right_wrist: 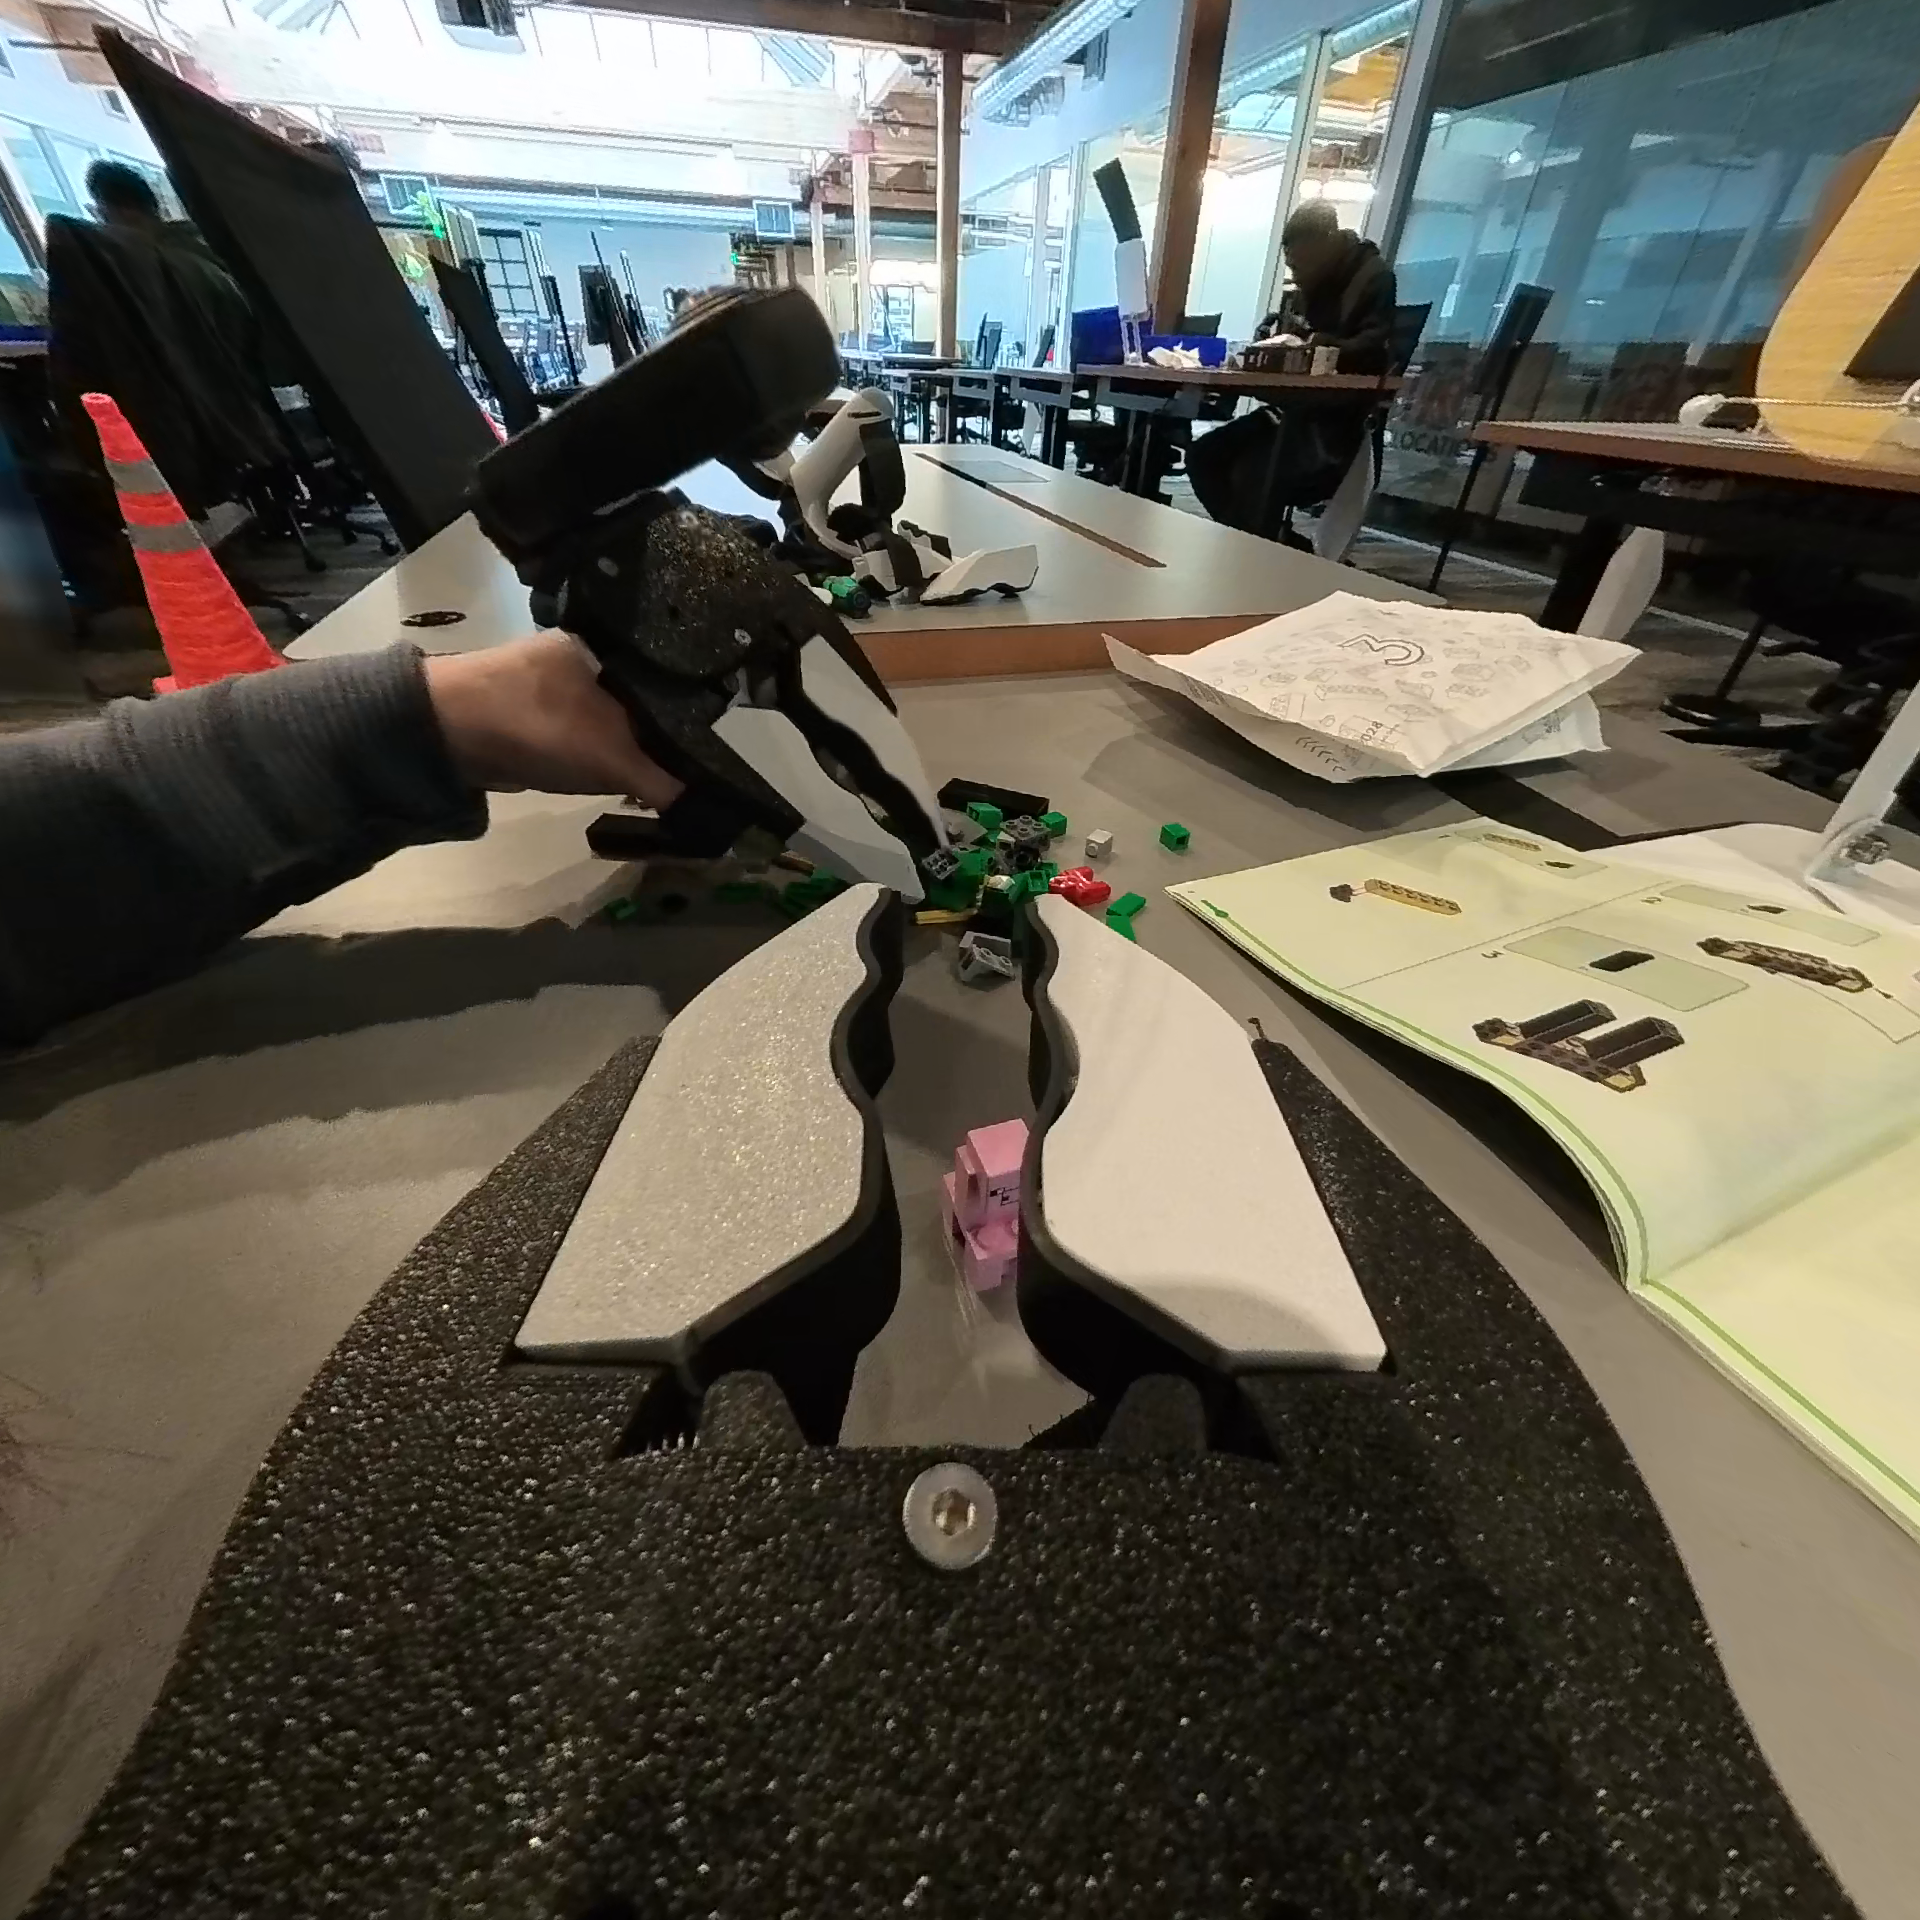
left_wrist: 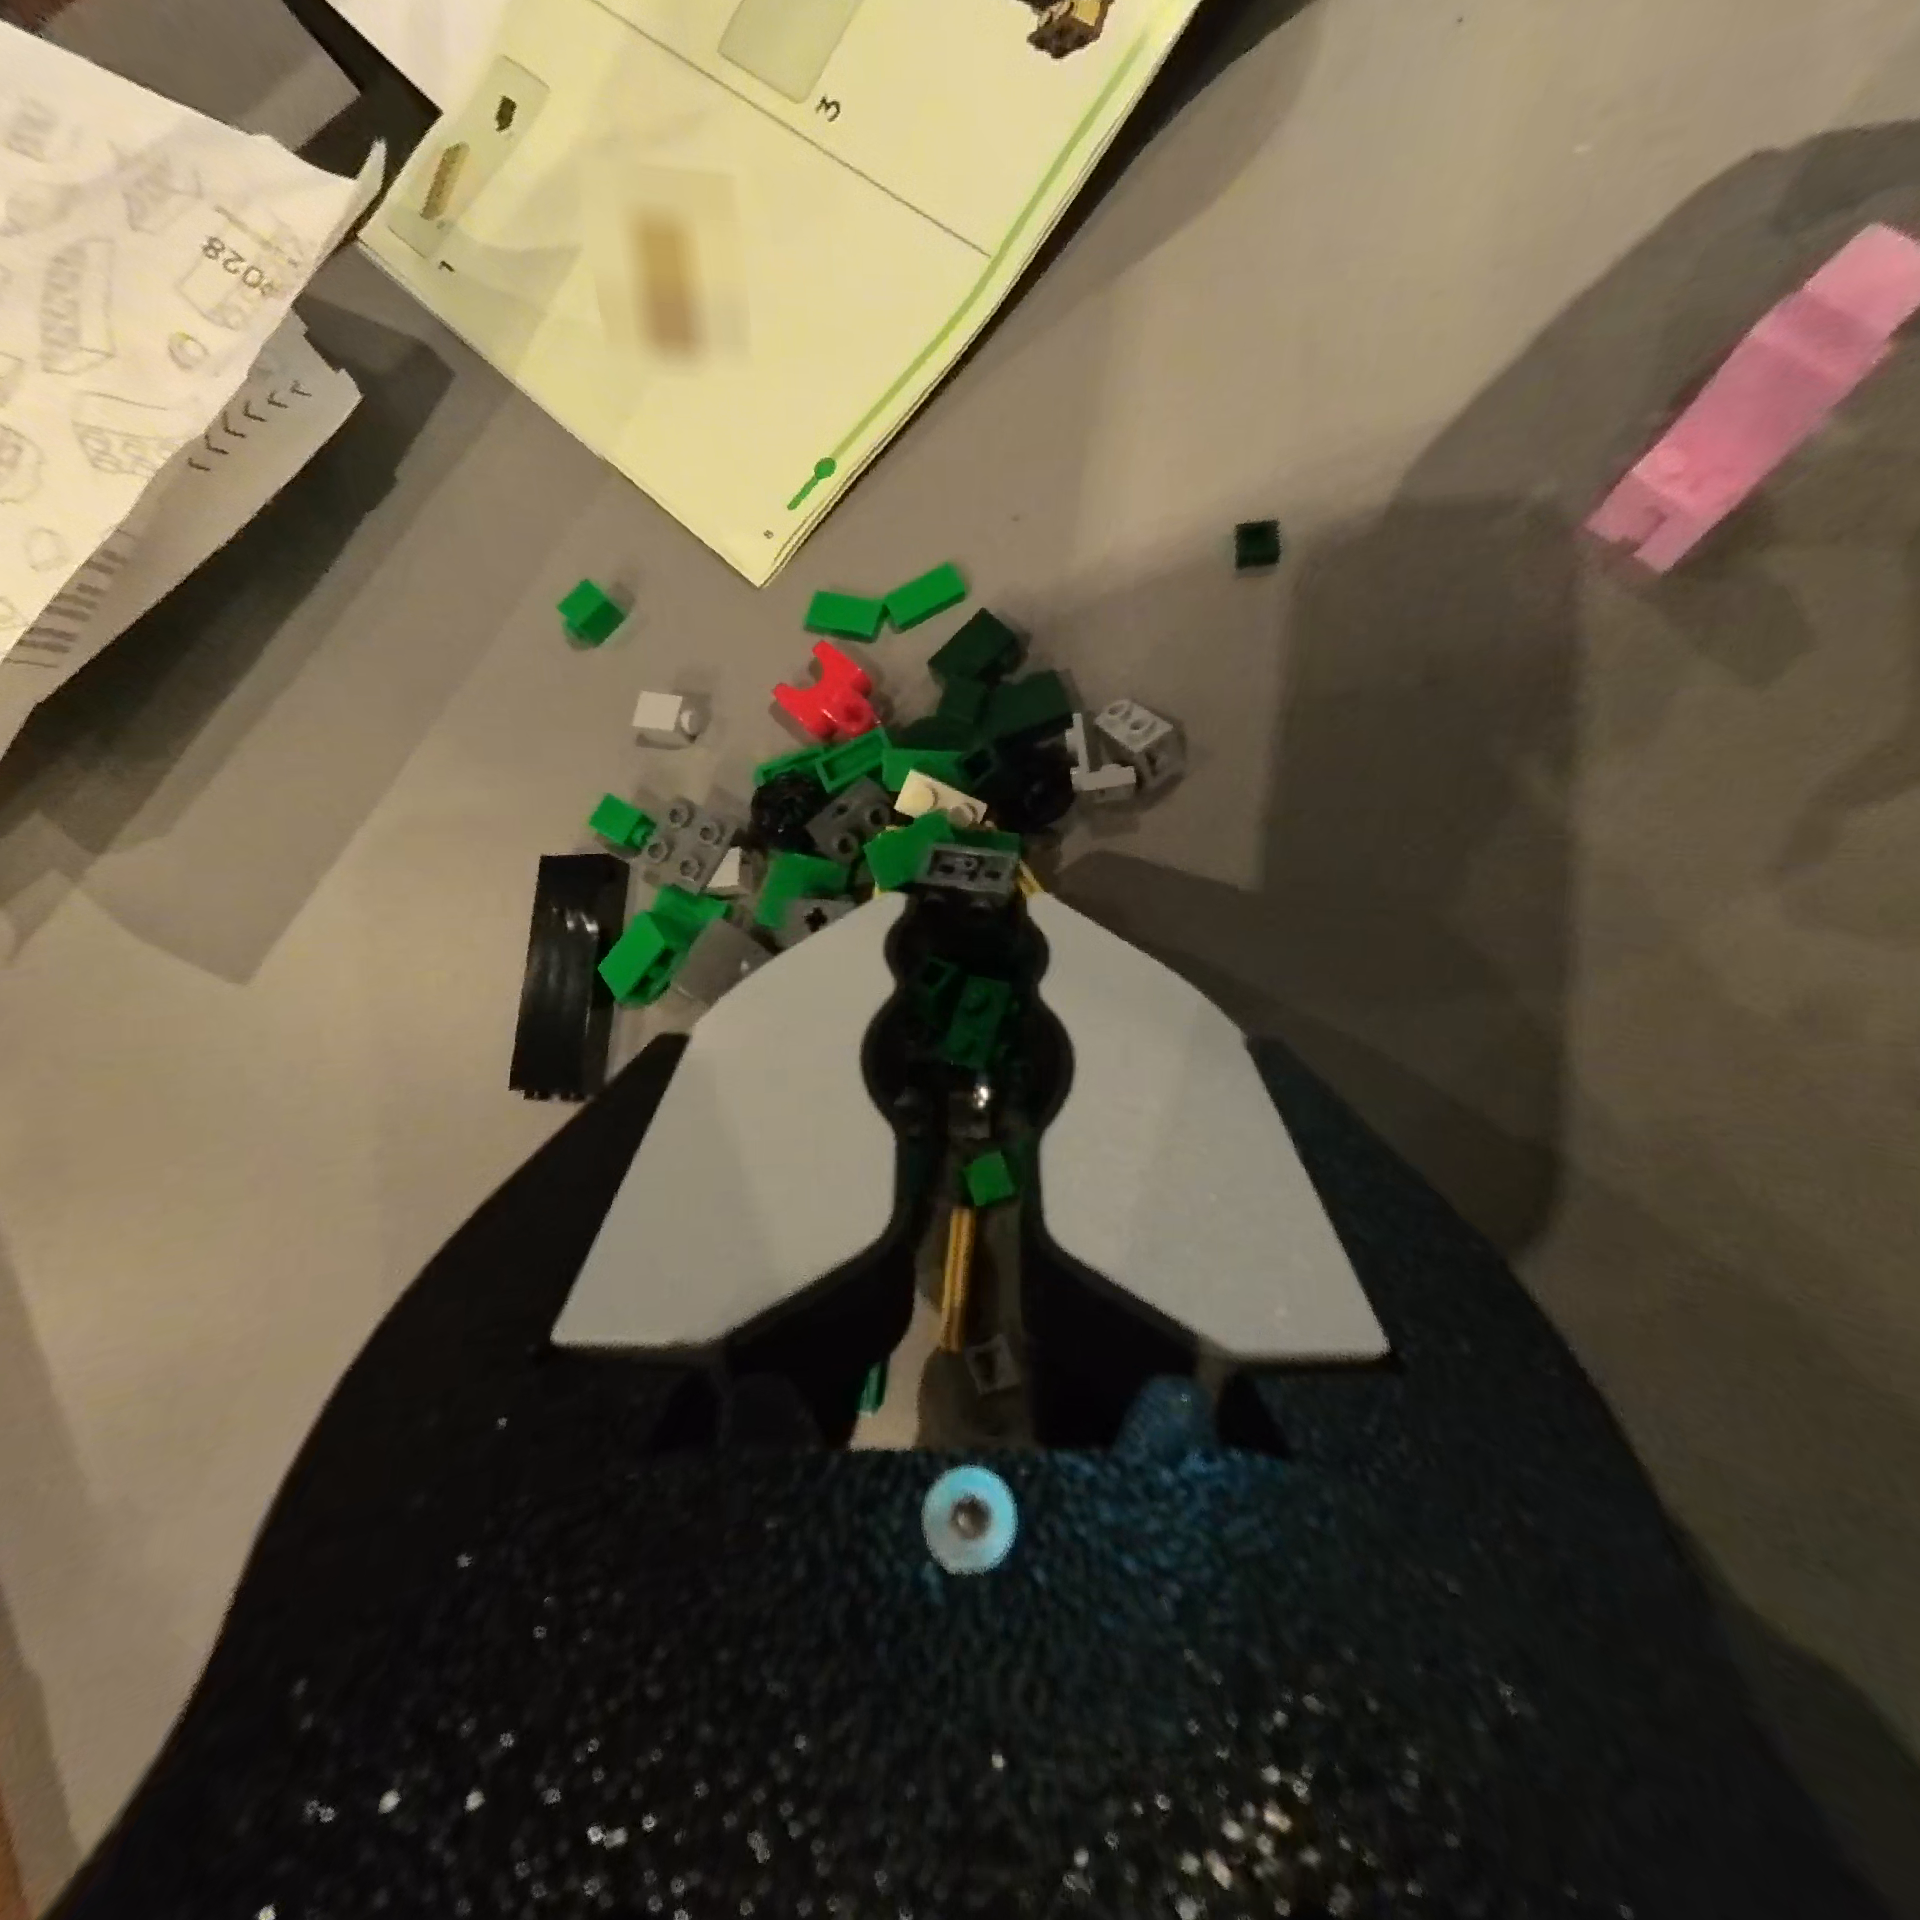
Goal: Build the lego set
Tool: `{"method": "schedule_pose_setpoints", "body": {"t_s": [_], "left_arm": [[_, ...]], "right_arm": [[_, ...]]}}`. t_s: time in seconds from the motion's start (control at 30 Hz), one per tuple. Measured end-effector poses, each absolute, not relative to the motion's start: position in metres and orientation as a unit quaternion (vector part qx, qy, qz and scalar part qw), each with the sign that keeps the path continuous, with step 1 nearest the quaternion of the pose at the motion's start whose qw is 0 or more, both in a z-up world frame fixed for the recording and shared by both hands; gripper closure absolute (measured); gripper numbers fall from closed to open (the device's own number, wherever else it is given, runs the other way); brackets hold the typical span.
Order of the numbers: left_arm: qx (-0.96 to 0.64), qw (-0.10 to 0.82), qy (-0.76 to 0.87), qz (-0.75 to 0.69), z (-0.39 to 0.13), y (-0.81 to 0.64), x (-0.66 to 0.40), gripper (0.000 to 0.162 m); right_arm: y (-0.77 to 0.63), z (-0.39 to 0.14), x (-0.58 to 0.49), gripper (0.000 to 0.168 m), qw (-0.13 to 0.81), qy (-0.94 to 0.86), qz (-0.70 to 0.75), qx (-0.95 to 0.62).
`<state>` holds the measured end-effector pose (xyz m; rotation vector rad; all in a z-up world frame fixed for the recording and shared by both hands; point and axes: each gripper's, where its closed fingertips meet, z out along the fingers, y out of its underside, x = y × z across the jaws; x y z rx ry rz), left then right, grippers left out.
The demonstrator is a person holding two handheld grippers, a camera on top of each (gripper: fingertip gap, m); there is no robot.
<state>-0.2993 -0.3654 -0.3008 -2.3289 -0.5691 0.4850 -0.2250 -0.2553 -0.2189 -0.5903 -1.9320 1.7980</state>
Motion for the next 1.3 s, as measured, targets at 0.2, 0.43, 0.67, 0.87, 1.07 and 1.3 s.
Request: {"method": "schedule_pose_setpoints", "body": {"t_s": [0.2, 0.43, 0.67, 0.87, 1.07, 1.3], "left_arm": [[-0.896, 0.342, -0.213, 0.186, -0.301, -0.364, -0.3, 0.146], [-0.889, 0.35, -0.213, 0.204, -0.294, -0.365, -0.302, 0.147], [-0.878, 0.37, -0.212, 0.219, -0.285, -0.365, -0.302, 0.147], [-0.866, 0.385, -0.21, 0.241, -0.276, -0.365, -0.304, 0.147], [-0.855, 0.409, -0.198, 0.251, -0.266, -0.361, -0.301, 0.147], [-0.83, 0.454, -0.152, 0.287, -0.246, -0.348, -0.294, 0.147]], "right_arm": [[-0.255, -0.219, -0.225, 0.147, 0.216, -0.697, 0.65, -0.214], [-0.255, -0.219, -0.225, 0.147, 0.216, -0.697, 0.649, -0.213], [-0.255, -0.219, -0.225, 0.147, 0.216, -0.697, 0.649, -0.213], [-0.255, -0.219, -0.225, 0.147, 0.215, -0.697, 0.65, -0.213], [-0.255, -0.219, -0.225, 0.147, 0.215, -0.697, 0.65, -0.213], [-0.254, -0.218, -0.225, 0.148, 0.214, -0.694, 0.653, -0.215]]}}
